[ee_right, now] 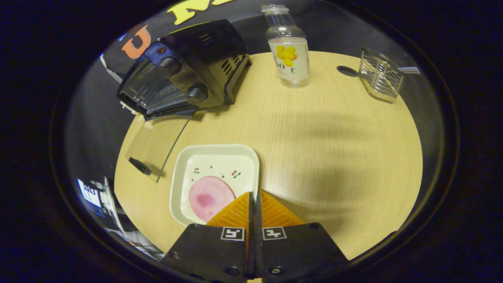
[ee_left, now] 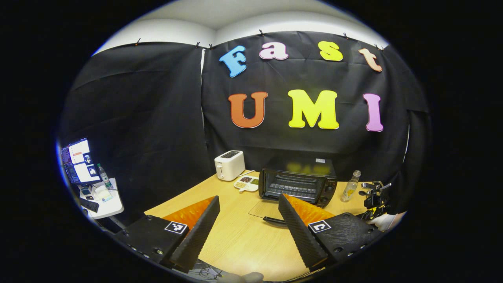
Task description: Open the electric oven with the left hand, put the food in, and close the electric oven.
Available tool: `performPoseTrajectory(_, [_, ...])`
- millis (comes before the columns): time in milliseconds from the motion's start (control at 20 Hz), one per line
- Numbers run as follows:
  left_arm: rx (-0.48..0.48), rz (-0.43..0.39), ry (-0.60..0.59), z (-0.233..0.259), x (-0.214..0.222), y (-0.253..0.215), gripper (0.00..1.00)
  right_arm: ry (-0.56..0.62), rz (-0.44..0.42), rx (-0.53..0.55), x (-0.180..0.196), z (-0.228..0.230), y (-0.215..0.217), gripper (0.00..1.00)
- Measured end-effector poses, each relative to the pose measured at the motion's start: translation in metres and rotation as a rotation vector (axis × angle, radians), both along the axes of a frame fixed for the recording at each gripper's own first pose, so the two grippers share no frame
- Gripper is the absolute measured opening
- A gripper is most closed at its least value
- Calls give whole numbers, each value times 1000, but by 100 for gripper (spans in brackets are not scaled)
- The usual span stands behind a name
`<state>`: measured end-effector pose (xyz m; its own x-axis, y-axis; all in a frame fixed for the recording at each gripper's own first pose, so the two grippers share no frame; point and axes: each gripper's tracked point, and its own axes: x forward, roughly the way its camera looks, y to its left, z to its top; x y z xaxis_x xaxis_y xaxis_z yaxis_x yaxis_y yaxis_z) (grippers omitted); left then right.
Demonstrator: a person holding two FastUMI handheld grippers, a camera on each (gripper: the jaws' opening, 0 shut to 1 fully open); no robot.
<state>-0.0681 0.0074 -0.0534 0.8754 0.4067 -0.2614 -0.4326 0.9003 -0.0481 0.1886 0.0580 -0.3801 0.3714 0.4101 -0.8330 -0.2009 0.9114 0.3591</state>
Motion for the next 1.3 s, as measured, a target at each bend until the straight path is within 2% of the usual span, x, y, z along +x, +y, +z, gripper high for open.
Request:
performPoseTrajectory(50, [3, 1, -6, 2, 0, 0, 96, 21, -9, 39, -1, 0, 0, 1])
performPoseTrajectory(300, [25, -3, 1, 5, 0, -1, 96, 90, -83, 232, -5, 8, 3, 3])
performPoseTrajectory(350, [26, -6, 0, 6, -1, -1, 96, 90, -91, 260, -6, 14, 5, 1])
performPoseTrajectory(400, [26, -9, -1, 5, -2, 0, 96, 83, -101, 267, -5, 17, 4, 4])
performPoseTrajectory(550, [19, -29, -10, 6, -1, 1, 96, 59, -130, 276, -6, 27, -3, 4])
performPoseTrajectory(650, [20, -46, -21, 7, 3, 2, 96, 44, -158, 286, -7, 35, -7, 0])
performPoseTrajectory(750, [25, -60, -31, 8, 5, 5, 96, 35, -204, 322, -10, 52, -9, 4])
performPoseTrajectory(800, [30, -68, -37, 10, 5, 8, 96, 27, -217, 341, -10, 61, -9, 0])
performPoseTrajectory(850, [32, -84, -41, 9, 5, 9, 96, 6, -235, 354, -11, 70, -8, 4])
performPoseTrajectory(900, [36, -101, -41, 9, 5, 11, 96, -9, -248, 360, -12, 77, -4, 0])
performPoseTrajectory(950, [43, -117, -41, 10, 4, 16, 96, -25, -264, 369, -13, 85, 2, 4])
performPoseTrajectory(1050, [63, -151, -39, 11, 5, 25, 96, -48, -298, 417, -19, 104, 20, 4])
performPoseTrajectory(1200, [67, -200, -32, 9, 1, 40, 96, -64, -371, 499, -21, 122, 59, 0])
performPoseTrajectory(1300, [66, -221, -20, 6, 1, 54, 96, -97, -426, 526, -21, 128, 87, 4])
